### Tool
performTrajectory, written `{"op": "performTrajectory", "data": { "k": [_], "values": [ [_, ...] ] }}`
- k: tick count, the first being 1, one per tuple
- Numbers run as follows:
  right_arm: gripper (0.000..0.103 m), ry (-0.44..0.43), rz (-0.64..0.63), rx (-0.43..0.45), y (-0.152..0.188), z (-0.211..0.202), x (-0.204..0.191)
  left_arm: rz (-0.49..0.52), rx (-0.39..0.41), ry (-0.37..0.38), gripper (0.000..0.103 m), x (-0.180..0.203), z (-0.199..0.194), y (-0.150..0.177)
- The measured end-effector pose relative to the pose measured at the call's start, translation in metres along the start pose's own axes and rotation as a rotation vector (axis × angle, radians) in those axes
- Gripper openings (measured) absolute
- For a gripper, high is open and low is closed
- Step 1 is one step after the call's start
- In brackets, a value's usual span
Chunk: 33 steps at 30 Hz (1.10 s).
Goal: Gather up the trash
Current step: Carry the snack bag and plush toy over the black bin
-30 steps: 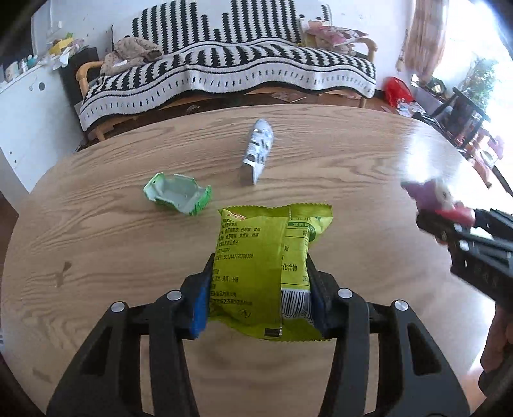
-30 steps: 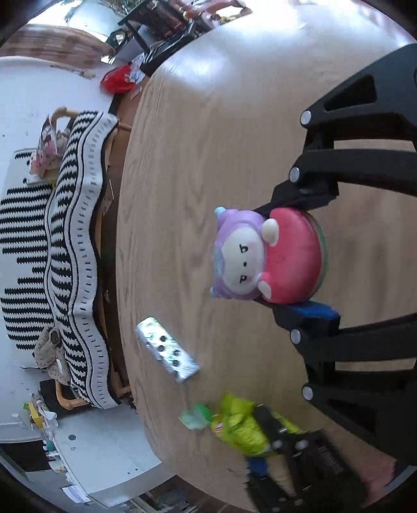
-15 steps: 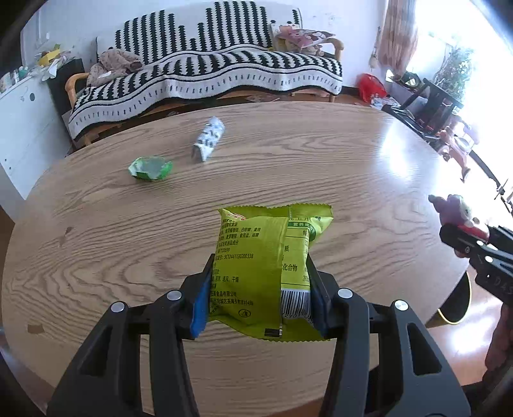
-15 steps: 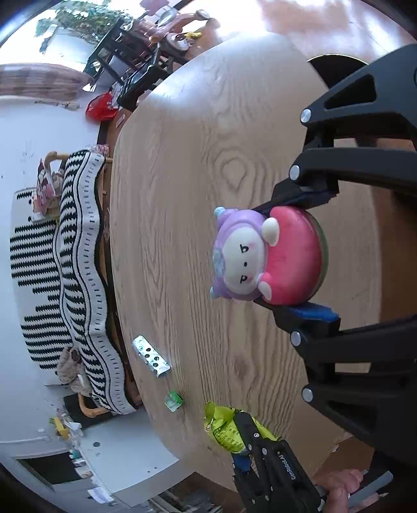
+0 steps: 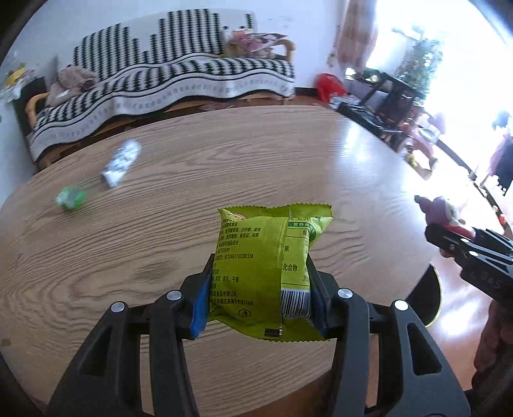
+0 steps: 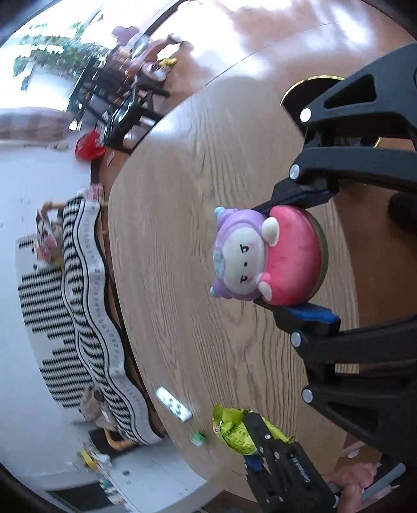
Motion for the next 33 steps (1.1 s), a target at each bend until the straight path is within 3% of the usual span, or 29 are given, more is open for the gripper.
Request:
{"op": "performTrajectory", "data": {
  "k": [12,22,33],
  "values": [
    [0.048,0.088,0.2,-0.041,0.039,0.003,0.138,0.179,0.011,0.151,0.049,0.143,0.018,-0.002],
    [0.049,0.11,0.299,-0.08,0.072,0.011,0.202,0.325,-0.027,0.24,0.049,0.246,0.047,0.021],
    [0.049,0.098,0.382,-0.105,0.089,0.02,0.247,0.345,-0.106,0.284,0.049,0.279,0.093,0.032]
  ]
}}
Point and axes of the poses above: each gripper's, at about its wrist camera, not at the fingertips, and z roughly the way its jaws point, x to its right, y to its underside, the point moved 10 cm from there along z, roughly the way its jaws point, and after that the axes turned 13 degrees about -x, right-handed, at the moved point
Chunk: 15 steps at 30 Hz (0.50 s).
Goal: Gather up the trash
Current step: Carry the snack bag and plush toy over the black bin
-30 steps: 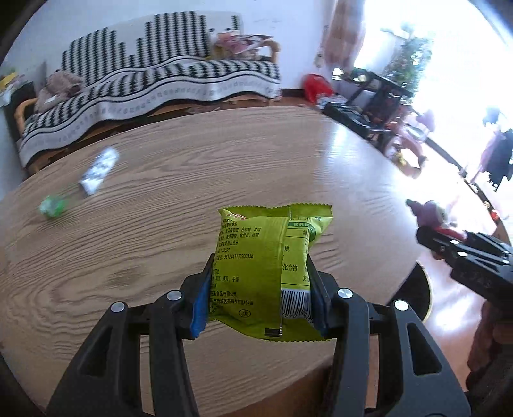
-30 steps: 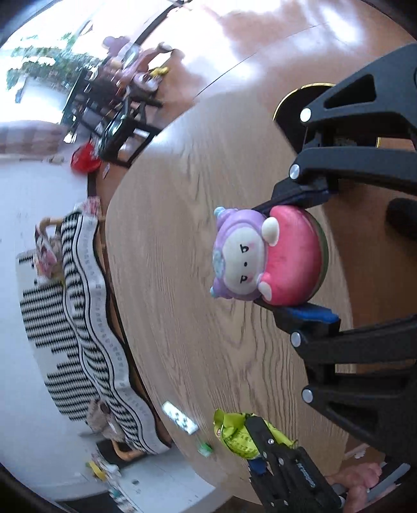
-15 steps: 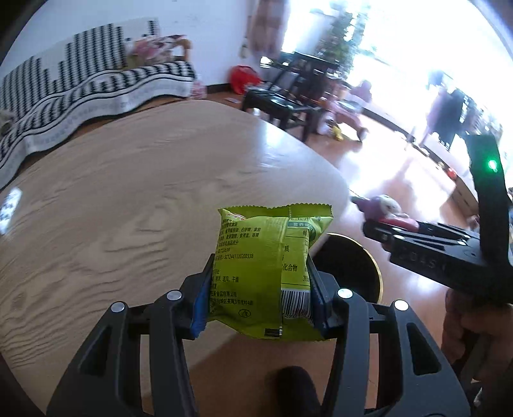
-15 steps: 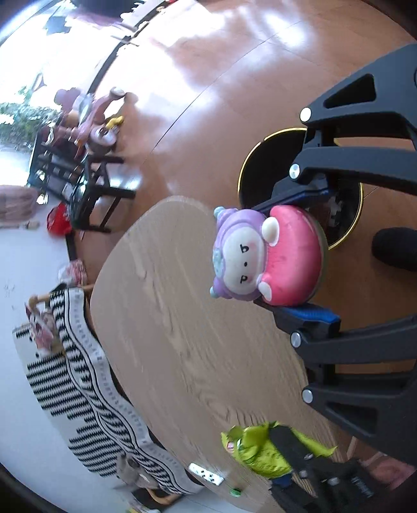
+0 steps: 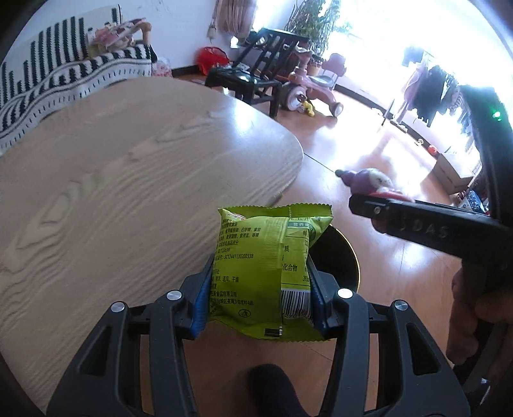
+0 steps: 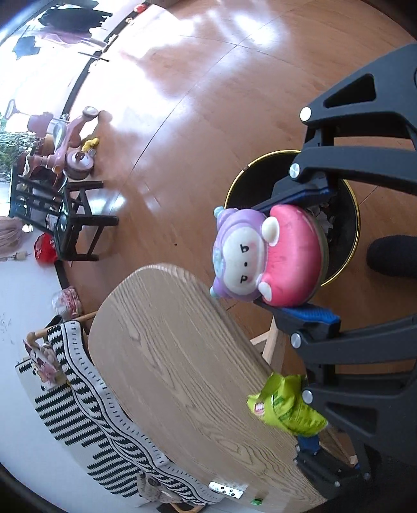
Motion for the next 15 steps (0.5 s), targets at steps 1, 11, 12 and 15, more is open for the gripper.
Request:
{"op": "performTrajectory", "data": {
  "k": [1,11,12,15],
  "values": [
    [0.05,-0.002,0.005,-0.005,-0.001,0.001,0.003,0.003,-0.006,0.01,0.049,0.003,0.005,0.001],
    [0.051,-0.001,0.071,-0.036,-0.004,0.012,0.038,0.093,-0.034,0.06,0.049,0.048,0.034,0.005],
    [0.051,0.001,0.074,-0.038,-0.004,0.012,0.04,0.102,-0.04,0.055,0.049,0.051,0.038,0.005],
    [0.051,0.002,0.086,-0.045,-0.004,0.015,0.043,0.115,-0.059,0.059,0.049,0.056,0.051,0.007]
  ]
}}
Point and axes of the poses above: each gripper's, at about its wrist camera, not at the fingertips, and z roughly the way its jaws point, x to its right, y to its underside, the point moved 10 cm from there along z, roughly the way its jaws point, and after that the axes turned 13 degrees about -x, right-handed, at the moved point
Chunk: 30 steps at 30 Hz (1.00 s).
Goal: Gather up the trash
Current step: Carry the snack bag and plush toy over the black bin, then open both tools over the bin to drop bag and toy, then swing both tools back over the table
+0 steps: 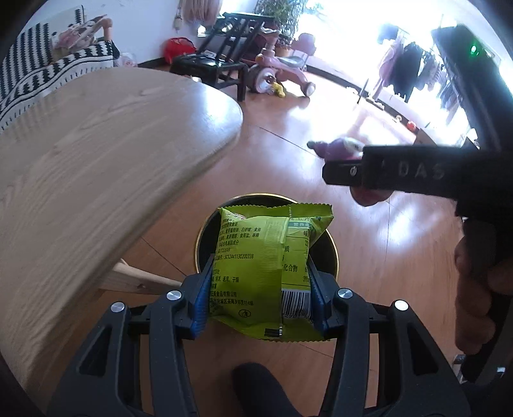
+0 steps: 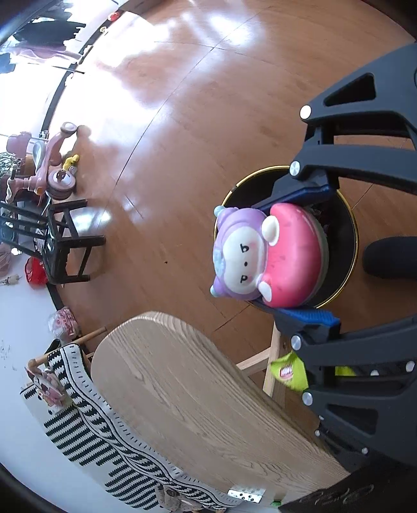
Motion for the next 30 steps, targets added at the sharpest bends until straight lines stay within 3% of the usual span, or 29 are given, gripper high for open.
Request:
{"op": "performTrajectory", "data": {
  "k": [14,17,19,25,30],
  "values": [
    [0.058,0.012,0.051,-0.028,0.0,0.014,0.015,0.05,-0.035,-0.008,0.051,0.008,0.036,-0.011],
    [0.067,0.023,0.049,-0.031,0.0,0.016,0.016,0.055,-0.036,0.006,0.061,0.012,0.04,-0.012],
    [0.071,0.027,0.055,-0.021,-0.001,0.014,0.018,0.057,-0.032,0.0,0.076,0.014,0.041,-0.014],
    [0.071,0.046,0.072,0.009,-0.006,0.005,0.021,0.072,-0.028,0.001,0.077,0.018,0.038,-0.012],
    [0.073,0.031,0.075,0.082,-0.015,-0.023,0.006,0.099,0.009,-0.031,0.083,0.018,0.007,-0.009]
  ]
}}
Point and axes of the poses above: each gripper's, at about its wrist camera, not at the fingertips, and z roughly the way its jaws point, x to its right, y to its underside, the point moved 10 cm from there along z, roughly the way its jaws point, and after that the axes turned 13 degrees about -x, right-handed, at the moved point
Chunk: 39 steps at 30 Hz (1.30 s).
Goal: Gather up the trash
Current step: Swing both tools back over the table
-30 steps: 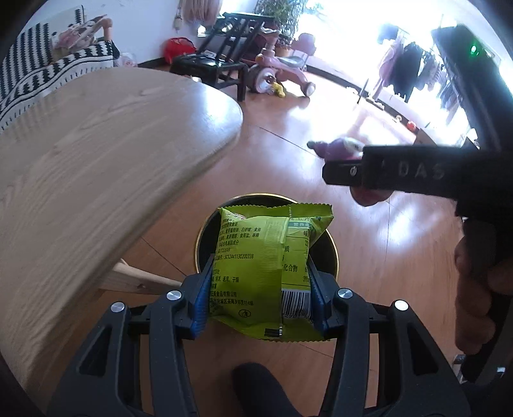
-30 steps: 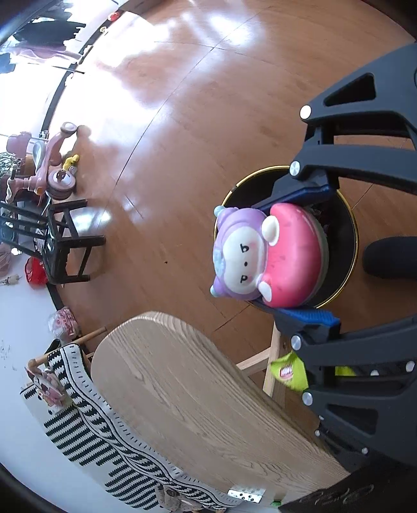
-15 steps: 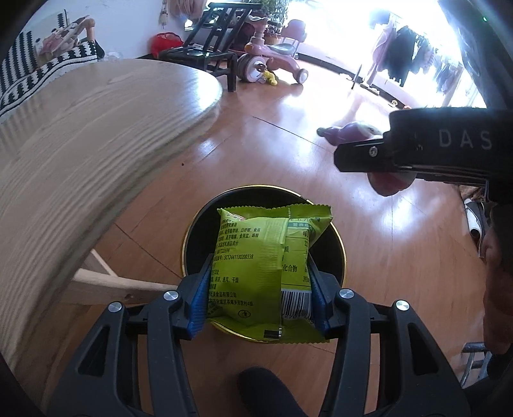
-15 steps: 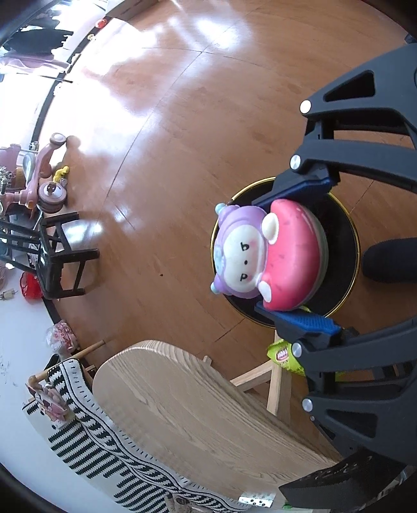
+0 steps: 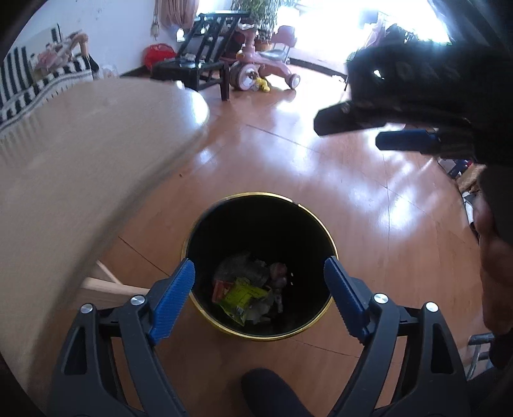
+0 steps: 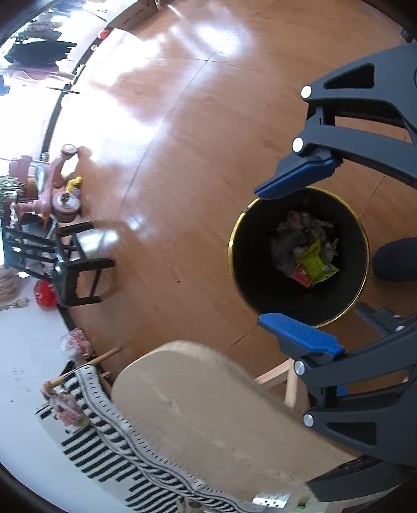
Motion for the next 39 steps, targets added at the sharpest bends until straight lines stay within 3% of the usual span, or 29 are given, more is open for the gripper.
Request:
{"op": "performTrajectory", "data": {
  "k": [4,10,16,24,31,39],
  "values": [
    [0.079,-0.031,-0.051,0.085,-0.006,-0.029,-0.041,-0.03,0.052,-0.051,0.086,-0.027,-0.045,0.004],
    [0.081,-0.09,-0.189,0.09,0.007,-0.036,-0.126,-0.161,0.117,-0.17,0.092,-0.115,-0.129,0.037],
    [0.081,-0.153,-0.342,0.086,0.031,-0.042,-0.238,-0.409,0.108,-0.333,0.092,-0.241,-0.206,0.12],
    [0.082,-0.224,-0.524,0.059,0.081,-0.041,-0.384,-0.689,0.156,-0.472,0.093,-0.364,-0.289,0.223],
    [0.082,-0.284,-0.647,0.019,0.133,-0.034,-0.492,-0.787,0.177,-0.524,0.094,-0.409,-0.321,0.269],
    [0.082,-0.307,-0.702,-0.01,0.164,-0.021,-0.541,-0.821,0.148,-0.569,0.094,-0.444,-0.322,0.294]
  ]
}}
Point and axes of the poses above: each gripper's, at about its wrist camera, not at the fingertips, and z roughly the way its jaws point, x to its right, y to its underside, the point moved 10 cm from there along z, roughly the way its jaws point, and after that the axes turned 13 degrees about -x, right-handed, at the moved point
